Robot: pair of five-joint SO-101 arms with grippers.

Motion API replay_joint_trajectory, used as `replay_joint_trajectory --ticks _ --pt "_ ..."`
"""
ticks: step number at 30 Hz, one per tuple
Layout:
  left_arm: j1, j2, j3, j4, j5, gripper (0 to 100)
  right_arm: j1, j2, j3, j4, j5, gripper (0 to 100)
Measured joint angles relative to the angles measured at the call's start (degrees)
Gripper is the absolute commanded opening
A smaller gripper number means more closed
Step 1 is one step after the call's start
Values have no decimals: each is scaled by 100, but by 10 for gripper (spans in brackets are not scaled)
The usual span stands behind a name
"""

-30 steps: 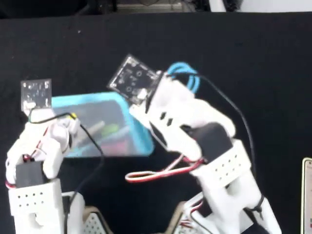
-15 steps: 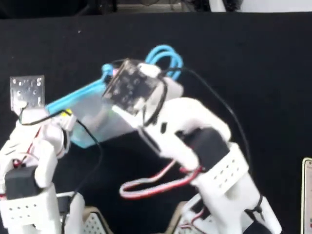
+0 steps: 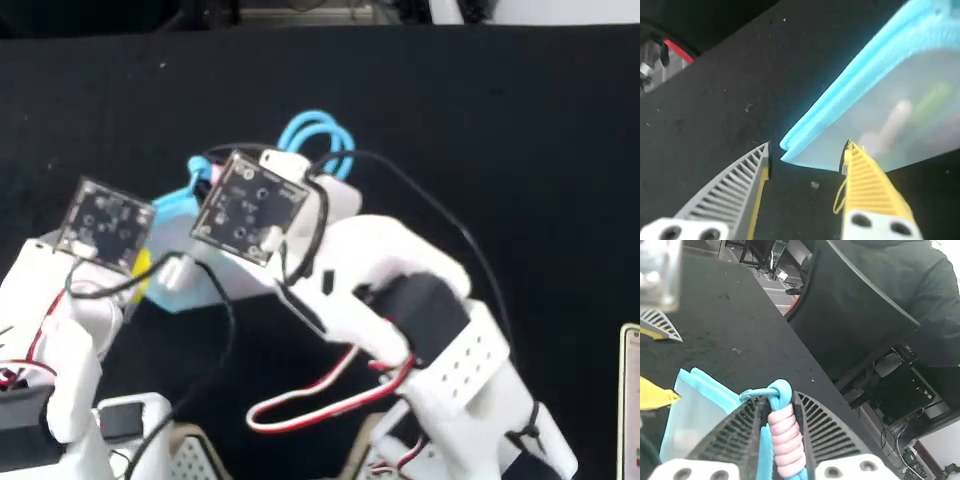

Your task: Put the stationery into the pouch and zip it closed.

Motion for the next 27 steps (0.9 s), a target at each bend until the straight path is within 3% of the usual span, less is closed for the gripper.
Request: replay_joint_trajectory --ticks 4,7,13,16,21,27 --pt "-105 0 0 -229 -105 201 -9 0 -158 0 237 11" --pt "-580 -9 79 -738 53 202 -18 -53 -158 9 273 11" --pt "-1477 18 580 -2356 1705 203 -18 -352 -158 26 308 11" --pt "-1240 9 1064 -2901 2145 203 -18 -413 -167 281 325 11" --pt "-255 53 2224 -3578 2207 203 0 -466 -202 536 325 11" --pt "448 -9 2453 -2585 2189 203 0 -484 -211 809 325 11"
